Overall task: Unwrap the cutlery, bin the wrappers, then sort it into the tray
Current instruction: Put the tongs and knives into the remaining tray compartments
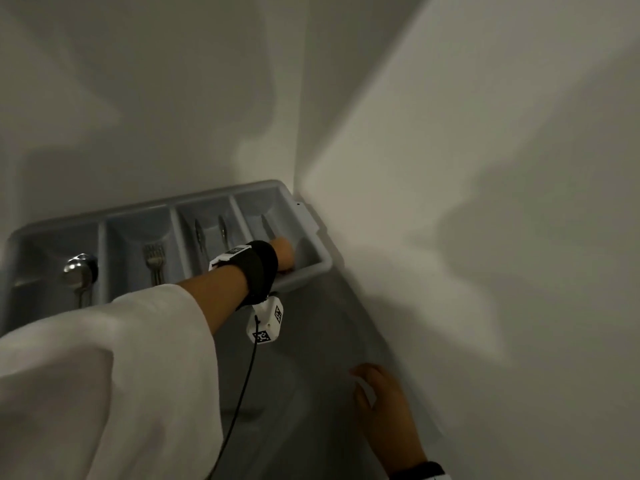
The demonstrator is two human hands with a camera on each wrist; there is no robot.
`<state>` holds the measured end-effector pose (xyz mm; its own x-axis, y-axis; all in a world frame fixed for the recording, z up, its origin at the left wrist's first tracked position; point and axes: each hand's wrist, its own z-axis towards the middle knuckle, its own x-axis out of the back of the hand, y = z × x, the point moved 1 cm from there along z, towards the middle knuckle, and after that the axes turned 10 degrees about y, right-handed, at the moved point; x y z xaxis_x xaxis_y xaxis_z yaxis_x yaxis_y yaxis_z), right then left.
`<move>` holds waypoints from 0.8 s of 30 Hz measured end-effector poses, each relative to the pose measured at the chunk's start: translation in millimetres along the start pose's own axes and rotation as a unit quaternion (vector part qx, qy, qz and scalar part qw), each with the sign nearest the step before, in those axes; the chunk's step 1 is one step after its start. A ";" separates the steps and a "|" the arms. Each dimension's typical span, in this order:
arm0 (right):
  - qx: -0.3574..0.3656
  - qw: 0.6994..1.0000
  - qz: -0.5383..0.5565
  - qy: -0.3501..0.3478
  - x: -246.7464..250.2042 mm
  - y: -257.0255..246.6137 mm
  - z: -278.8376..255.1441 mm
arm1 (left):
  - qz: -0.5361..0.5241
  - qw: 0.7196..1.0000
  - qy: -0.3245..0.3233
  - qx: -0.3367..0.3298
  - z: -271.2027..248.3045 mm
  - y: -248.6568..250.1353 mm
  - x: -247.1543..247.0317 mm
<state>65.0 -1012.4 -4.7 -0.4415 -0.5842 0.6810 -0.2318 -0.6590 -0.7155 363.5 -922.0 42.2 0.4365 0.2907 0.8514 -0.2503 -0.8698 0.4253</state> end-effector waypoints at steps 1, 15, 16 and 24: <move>0.000 1.000 0.001 -0.004 -2.0 -5.8 0.1 | -0.025 0.999 0.009 -0.017 -6.4 -0.6 1.7; 0.081 0.965 -0.049 -0.243 -124.3 -121.0 -10.0 | -0.268 0.951 0.153 -0.036 -251.0 -198.0 27.4; 0.079 0.962 -0.062 -0.254 -135.1 -125.7 -14.0 | -0.272 0.949 0.158 -0.014 -267.5 -216.5 21.1; 0.092 0.945 -0.207 -0.236 -180.0 -150.1 -27.2 | -0.269 0.938 0.192 0.101 -361.1 -300.9 -16.0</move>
<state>155.6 -795.5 -24.2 0.0999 -0.3753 0.9215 -0.1259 -0.9235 -0.3625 119.7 -521.0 11.4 0.1000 0.7983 0.5939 0.1026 -0.6020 0.7919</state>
